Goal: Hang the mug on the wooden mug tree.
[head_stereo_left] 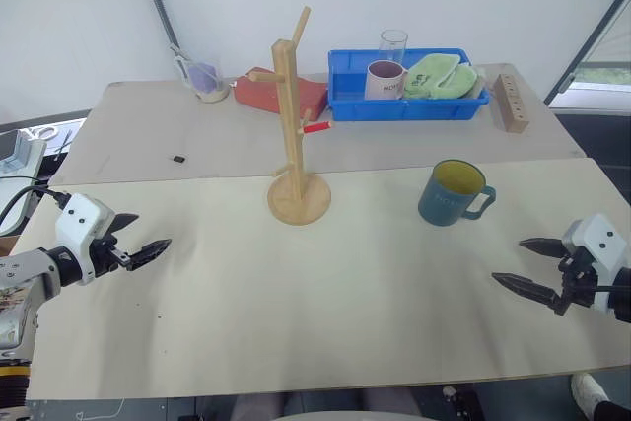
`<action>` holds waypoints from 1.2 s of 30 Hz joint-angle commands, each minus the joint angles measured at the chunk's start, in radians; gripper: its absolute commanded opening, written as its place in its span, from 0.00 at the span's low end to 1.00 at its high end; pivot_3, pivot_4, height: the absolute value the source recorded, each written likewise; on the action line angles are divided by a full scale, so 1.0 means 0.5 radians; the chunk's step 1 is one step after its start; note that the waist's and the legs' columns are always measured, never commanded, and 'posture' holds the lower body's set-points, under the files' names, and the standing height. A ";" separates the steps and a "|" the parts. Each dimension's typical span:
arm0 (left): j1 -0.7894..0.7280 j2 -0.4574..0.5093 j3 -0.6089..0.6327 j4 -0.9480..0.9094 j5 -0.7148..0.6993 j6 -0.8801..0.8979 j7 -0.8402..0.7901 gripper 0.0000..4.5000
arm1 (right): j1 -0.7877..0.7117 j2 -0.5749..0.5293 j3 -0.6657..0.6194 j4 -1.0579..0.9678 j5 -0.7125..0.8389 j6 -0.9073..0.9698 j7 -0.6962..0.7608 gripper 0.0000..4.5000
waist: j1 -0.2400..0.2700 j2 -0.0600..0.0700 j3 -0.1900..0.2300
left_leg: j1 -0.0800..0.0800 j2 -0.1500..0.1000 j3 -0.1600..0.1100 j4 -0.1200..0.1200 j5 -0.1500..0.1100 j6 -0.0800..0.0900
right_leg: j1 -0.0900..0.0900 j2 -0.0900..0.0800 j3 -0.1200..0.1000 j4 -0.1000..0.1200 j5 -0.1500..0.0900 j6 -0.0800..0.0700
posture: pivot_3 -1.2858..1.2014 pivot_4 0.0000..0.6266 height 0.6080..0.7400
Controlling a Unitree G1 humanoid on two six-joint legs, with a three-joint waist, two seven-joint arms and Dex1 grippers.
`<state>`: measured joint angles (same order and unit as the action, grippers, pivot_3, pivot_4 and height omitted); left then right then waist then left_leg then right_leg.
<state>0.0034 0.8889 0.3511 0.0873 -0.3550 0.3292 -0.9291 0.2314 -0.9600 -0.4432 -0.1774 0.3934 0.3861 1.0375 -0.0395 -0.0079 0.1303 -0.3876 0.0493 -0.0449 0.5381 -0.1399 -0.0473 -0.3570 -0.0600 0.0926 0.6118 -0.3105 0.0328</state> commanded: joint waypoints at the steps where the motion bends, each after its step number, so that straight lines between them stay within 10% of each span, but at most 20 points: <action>1: -0.021 0.024 0.051 0.013 -0.001 -0.065 -0.026 1.00 | -0.019 -0.022 -0.025 -0.039 -0.004 0.019 -0.012 0.99 | 0.000 0.000 0.000 | 0.000 0.000 0.000 0.000 0.000 0.000 | 0.000 0.000 0.000 0.000 0.000 0.000 | 0.52 0.24 0.95; 28: -0.159 0.015 -0.017 -0.300 -0.278 -0.006 -0.370 1.00 | 0.079 0.079 -0.068 -0.109 0.011 0.005 -0.105 0.99 | 0.020 0.000 -0.001 | -0.001 0.000 0.001 0.001 0.000 0.000 | 0.005 0.000 -0.001 0.001 0.000 0.000 | 0.52 0.24 0.95; 36: -0.587 -0.191 -0.535 -0.852 -0.531 0.269 -0.460 1.00 | 0.048 0.635 -0.113 -0.288 -0.062 -0.039 -0.772 0.99 | 0.049 0.001 -0.002 | -0.002 0.000 0.004 0.005 0.000 0.001 | 0.008 0.003 0.001 0.004 0.003 0.005 | 0.52 0.24 0.95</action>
<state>-0.2300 0.8016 0.1186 -0.2840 -0.5835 0.4441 -1.1477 0.2673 -0.6730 -0.4781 -0.2691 0.3786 0.3836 0.7467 -0.0151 -0.0072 0.1295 -0.3893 0.0493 -0.0434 0.5408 -0.1397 -0.0471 -0.3532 -0.0578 0.0931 0.6139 -0.3089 0.0356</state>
